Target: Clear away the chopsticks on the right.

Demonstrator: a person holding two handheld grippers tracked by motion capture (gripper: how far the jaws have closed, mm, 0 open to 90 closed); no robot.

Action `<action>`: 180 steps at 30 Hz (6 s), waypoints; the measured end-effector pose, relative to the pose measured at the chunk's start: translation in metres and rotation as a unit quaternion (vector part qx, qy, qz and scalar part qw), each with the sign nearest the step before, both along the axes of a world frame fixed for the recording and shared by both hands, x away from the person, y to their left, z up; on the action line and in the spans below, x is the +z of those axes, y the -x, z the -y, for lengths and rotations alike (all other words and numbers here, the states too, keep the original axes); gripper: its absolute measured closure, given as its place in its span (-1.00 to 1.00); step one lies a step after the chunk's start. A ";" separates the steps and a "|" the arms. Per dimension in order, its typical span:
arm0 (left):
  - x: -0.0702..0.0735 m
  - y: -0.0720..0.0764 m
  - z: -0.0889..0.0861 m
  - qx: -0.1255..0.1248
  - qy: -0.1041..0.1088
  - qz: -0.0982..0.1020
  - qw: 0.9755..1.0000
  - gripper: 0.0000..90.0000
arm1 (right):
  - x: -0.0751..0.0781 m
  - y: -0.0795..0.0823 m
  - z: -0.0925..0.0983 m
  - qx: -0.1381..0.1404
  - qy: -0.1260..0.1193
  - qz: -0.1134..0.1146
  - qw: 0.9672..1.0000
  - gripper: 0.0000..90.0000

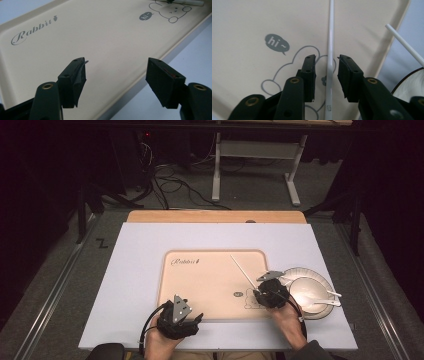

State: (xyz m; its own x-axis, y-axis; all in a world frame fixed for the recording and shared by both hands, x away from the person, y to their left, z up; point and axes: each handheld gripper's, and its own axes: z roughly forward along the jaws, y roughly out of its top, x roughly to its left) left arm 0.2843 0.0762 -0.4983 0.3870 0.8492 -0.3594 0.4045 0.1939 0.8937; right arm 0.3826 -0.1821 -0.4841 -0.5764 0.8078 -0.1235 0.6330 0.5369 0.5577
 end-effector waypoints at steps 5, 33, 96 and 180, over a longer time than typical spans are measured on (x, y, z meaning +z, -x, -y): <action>0.000 -0.001 0.002 -0.004 -0.004 -0.001 1.000 -0.27 | 0.007 0.005 0.006 0.007 -0.030 0.005 1.000 0.42; 0.002 -0.018 0.027 -0.067 0.006 0.027 0.997 -0.26 | 0.028 0.048 0.040 0.038 -0.109 0.033 0.993 0.14; -0.002 -0.003 0.011 0.002 0.004 0.003 1.000 -0.27 | 0.073 -0.011 0.191 -0.027 -0.045 0.036 0.998 0.67; -0.012 -0.003 0.044 -0.068 -0.014 -0.009 0.998 -0.27 | 0.034 -0.030 0.197 0.003 0.044 -0.055 0.998 0.87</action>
State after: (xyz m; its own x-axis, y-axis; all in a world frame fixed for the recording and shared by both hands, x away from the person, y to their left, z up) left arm 0.2872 0.0326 -0.5103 0.4925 0.7997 -0.3435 0.4407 0.1112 0.8907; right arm 0.4125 -0.3786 -0.4505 -0.5947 0.7936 -0.1287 0.6848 0.5839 0.4360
